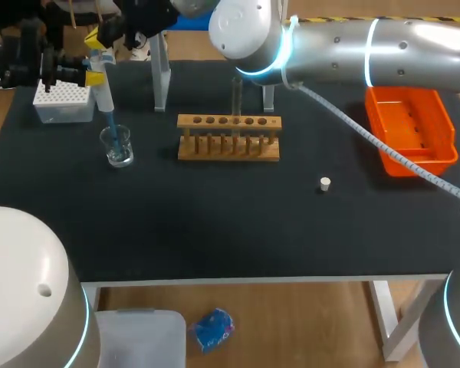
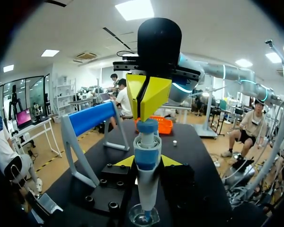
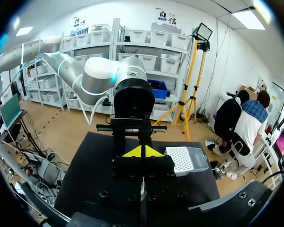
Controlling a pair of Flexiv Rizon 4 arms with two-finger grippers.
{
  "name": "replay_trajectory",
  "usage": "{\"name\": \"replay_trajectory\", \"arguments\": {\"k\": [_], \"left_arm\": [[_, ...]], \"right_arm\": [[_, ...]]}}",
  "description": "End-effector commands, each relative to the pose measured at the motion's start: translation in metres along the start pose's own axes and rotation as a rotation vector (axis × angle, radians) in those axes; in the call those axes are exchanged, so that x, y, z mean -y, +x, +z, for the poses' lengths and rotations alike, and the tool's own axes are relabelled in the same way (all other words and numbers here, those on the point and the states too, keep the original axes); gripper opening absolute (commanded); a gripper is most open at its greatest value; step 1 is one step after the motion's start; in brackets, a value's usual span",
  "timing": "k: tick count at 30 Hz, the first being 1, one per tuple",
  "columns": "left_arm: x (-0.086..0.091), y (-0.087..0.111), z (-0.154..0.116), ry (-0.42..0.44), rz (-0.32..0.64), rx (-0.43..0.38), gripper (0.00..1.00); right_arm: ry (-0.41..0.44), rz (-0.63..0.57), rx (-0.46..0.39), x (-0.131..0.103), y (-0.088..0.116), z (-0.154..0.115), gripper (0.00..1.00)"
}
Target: Invert the test tube, pick up the pipette, mount the tip to pipette, aspirate from beaker and dispense into the tube, eject the tip, return the pipette, and cap with the stopper.
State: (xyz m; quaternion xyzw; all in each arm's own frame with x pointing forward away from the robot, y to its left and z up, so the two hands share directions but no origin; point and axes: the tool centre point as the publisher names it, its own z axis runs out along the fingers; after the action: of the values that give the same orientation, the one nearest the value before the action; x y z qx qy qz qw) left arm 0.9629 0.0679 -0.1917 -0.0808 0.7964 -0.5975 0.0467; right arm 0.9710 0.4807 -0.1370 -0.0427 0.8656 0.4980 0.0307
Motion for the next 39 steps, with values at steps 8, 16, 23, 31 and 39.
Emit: {"name": "replay_trajectory", "arguments": {"k": [8, 16, 23, 31, 39], "left_arm": [[0.004, 0.001, -0.001, -0.001, 0.001, 0.003, 0.00], [0.004, 0.001, -0.001, -0.001, 0.001, 0.003, 0.00], [0.004, 0.001, -0.001, -0.001, 0.001, 0.003, 0.00], [0.004, 0.001, -0.001, -0.001, 0.001, 0.003, 0.00], [0.004, 0.001, -0.001, -0.001, 0.001, 0.003, 0.00]], "right_arm": [[0.019, 0.021, -0.016, 0.016, 0.002, 0.009, 0.00], [0.024, 0.027, -0.017, 0.019, 0.001, 0.008, 0.00], [0.022, 0.018, -0.016, 0.015, 0.001, 0.007, 0.00], [0.006, -0.032, -0.018, -0.008, 0.003, -0.003, 0.00], [0.006, -0.075, -0.017, -0.023, 0.007, -0.012, 0.00]]}}
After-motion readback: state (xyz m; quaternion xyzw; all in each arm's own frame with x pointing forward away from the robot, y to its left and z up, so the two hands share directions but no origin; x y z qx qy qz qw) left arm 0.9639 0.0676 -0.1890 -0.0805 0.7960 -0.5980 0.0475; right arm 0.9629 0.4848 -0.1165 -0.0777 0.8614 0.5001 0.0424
